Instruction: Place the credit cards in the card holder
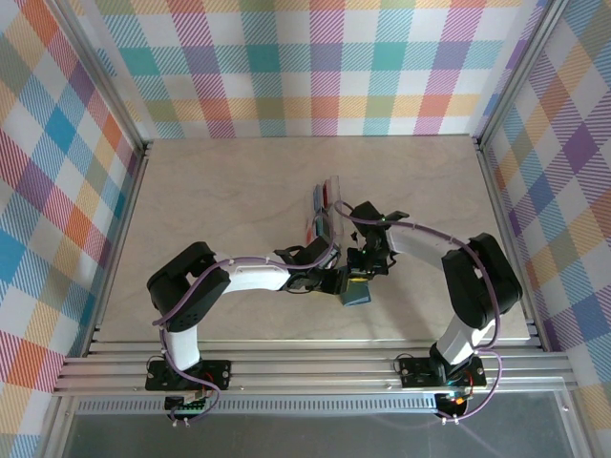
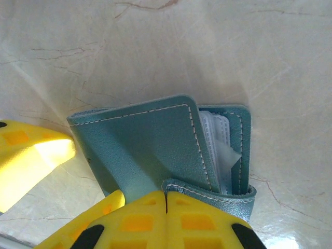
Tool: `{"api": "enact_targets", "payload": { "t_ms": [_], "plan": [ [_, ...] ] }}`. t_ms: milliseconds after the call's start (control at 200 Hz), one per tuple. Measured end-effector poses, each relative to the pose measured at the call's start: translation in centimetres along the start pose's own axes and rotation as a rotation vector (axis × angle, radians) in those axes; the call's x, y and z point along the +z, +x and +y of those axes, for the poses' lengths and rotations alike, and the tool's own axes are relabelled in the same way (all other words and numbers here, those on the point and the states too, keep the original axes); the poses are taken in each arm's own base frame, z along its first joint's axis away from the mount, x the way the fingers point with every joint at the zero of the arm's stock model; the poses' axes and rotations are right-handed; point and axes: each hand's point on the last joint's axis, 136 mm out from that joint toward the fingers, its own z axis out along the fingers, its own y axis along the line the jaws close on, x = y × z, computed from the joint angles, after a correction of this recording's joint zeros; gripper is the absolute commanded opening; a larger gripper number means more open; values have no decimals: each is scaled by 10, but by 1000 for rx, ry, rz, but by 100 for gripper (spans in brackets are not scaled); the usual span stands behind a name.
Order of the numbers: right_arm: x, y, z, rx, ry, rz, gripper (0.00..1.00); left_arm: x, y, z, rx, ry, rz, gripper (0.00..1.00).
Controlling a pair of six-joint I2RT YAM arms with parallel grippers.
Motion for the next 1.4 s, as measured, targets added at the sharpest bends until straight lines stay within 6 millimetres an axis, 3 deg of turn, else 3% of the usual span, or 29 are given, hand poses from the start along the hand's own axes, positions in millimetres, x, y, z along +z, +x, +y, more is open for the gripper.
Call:
{"api": "enact_targets", "payload": {
  "t_ms": [1025, 1405],
  "plan": [
    [9, 5, -1, 156, 174, -56, 0, 1, 1, 5, -2, 11, -8, 51],
    [8, 3, 3, 131, 127, -106, 0, -2, -3, 8, -27, 42, 0, 36]
  ]
}}
